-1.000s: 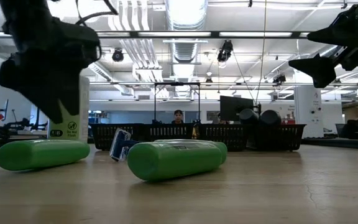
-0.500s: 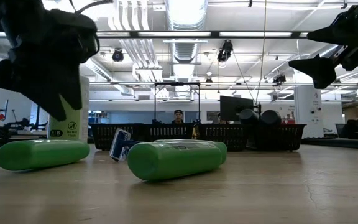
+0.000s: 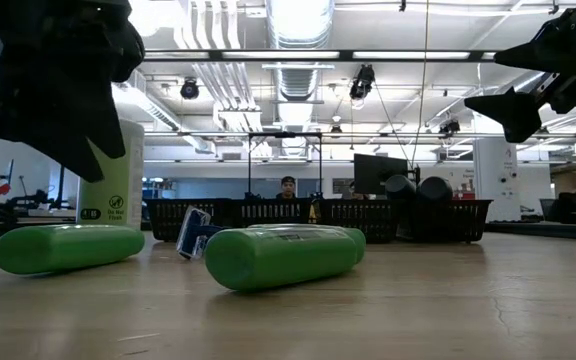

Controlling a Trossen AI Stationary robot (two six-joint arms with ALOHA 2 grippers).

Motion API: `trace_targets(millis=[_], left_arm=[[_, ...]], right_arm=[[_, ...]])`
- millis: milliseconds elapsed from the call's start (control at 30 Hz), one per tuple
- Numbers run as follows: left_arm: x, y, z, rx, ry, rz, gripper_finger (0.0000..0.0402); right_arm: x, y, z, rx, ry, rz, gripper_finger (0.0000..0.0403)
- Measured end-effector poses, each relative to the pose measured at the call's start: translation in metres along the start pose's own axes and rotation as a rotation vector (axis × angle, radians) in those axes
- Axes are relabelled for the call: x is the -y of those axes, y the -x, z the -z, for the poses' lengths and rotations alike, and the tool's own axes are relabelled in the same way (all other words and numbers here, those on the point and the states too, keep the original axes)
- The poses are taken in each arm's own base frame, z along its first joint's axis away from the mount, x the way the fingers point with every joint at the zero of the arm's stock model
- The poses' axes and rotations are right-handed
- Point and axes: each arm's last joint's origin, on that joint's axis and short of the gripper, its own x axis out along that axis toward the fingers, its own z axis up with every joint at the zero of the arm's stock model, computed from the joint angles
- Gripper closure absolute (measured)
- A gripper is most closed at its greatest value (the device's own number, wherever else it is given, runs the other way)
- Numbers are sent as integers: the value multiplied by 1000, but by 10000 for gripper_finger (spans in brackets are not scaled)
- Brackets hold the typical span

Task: Pick & Place Travel size toiletries
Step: Put the green shampoo into the middle left black bin

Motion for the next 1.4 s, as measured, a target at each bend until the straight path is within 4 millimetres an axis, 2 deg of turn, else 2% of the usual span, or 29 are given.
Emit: trace_targets(millis=[400, 633, 900, 1033, 1233, 1400], left_arm=[[1, -3, 3, -40, 113, 0, 170], [8, -27, 17, -181, 145, 5, 170], [19, -43, 22, -177, 265, 1, 170], [19, -53, 25, -176, 313, -44, 170], [19, -68, 23, -205, 325, -130, 170], [17, -71, 19, -216, 308, -190, 170]], right_arm=[[0, 0, 0, 0, 0, 0, 39], [0, 0, 0, 0, 0, 0, 39], [0, 0, 0, 0, 0, -1, 39], [0, 0, 0, -1, 0, -1, 39], [0, 0, 0, 0, 0, -1, 39], [0, 0, 0, 0, 0, -1, 39]])
